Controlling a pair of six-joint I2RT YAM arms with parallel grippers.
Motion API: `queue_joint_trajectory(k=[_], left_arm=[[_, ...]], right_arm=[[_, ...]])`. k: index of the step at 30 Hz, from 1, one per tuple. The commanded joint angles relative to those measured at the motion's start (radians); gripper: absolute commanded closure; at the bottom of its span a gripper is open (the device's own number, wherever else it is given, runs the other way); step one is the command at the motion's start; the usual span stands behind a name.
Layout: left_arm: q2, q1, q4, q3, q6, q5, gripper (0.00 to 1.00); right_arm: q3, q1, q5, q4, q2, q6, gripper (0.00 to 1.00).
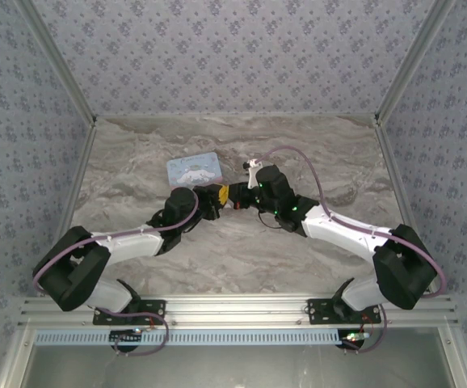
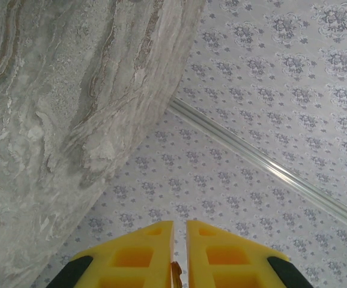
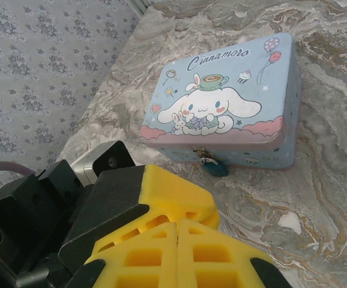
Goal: Unlock the padlock with the key
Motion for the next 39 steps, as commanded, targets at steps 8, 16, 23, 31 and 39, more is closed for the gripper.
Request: queue_joint_trajectory(k=[8, 16, 23, 31, 39], left_arm=[[0.002, -0.006, 0.012, -0.009, -0.158, -0.023, 0.96], [-0.050, 0.026, -0.021, 0.036, 0.109, -0.026, 1.00], [-0.184, 0.057, -0.343, 0.203, 0.580, -0.024, 1.00], [-0.291, 0.055, -0.459, 0.304, 0.990, -0.006, 1.00], [-0.284, 0.046, -0.304, 0.340, 1.197, 0.203, 1.00]], right_arm=[[-0.022, 0.006, 0.020, 0.011, -0.033, 0.015, 1.00], [-0.048, -0.031, -0.076, 0.028, -0.079, 0.013, 0.79], [-0.167, -0.114, -0.192, 0.203, -0.171, 0.115, 0.54], [-0.308, -0.244, -0.400, 0.616, -0.193, 0.362, 0.40], [-0.253, -0.233, -0.489, 0.730, -0.169, 0.388, 0.41]])
